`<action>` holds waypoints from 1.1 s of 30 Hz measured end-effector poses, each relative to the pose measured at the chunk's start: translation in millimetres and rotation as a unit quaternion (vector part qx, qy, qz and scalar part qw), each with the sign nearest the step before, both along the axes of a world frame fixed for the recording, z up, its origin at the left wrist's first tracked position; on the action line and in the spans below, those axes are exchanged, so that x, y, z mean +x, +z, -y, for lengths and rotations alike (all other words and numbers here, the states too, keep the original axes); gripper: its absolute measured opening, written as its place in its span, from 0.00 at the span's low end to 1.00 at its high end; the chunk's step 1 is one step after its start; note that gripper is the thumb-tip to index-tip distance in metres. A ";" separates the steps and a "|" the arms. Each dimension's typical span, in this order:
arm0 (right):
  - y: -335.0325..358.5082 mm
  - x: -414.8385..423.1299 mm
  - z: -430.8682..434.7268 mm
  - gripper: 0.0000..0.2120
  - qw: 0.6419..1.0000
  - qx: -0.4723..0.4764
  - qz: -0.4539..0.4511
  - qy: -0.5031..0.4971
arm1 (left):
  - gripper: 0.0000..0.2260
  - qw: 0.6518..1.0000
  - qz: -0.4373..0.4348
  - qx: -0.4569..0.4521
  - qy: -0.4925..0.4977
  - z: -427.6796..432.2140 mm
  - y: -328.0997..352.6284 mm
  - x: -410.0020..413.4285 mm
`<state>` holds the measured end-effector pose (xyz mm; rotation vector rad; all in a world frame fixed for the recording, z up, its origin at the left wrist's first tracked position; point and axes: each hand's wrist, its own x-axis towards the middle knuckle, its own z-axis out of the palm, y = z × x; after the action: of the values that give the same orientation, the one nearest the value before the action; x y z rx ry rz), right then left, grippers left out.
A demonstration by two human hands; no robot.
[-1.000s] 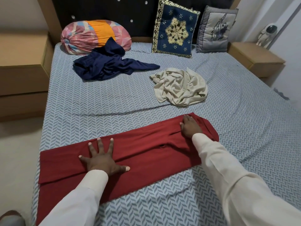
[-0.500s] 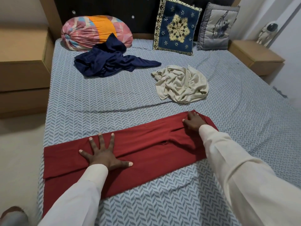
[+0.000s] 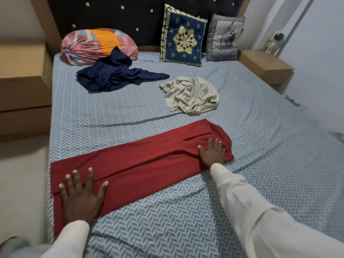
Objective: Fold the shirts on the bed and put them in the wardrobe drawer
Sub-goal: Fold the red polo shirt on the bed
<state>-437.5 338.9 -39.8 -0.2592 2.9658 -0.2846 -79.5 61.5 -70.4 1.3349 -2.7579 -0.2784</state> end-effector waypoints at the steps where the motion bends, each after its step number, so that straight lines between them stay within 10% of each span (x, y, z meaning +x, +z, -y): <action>1: 2.7 4.3 -5.2 0.35 0.999 -0.028 -0.034 -0.028 | 0.39 1.000 -0.005 -0.002 0.014 -2.1 0.7 8.3; 14: 14.4 54.8 9.1 0.32 0.993 -0.022 -0.040 0.108 | 0.29 0.961 -0.105 0.106 0.231 -9.4 26.6 61.3; 33: 3.9 287.9 257.7 0.31 0.864 -0.012 -0.011 0.503 | 0.13 0.854 -0.227 0.353 0.307 -10.8 52.9 99.1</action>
<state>-149.6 81.2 -36.0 -1.6975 2.3946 -0.1629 19.6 72.2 -17.5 1.8754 -1.7469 -1.4205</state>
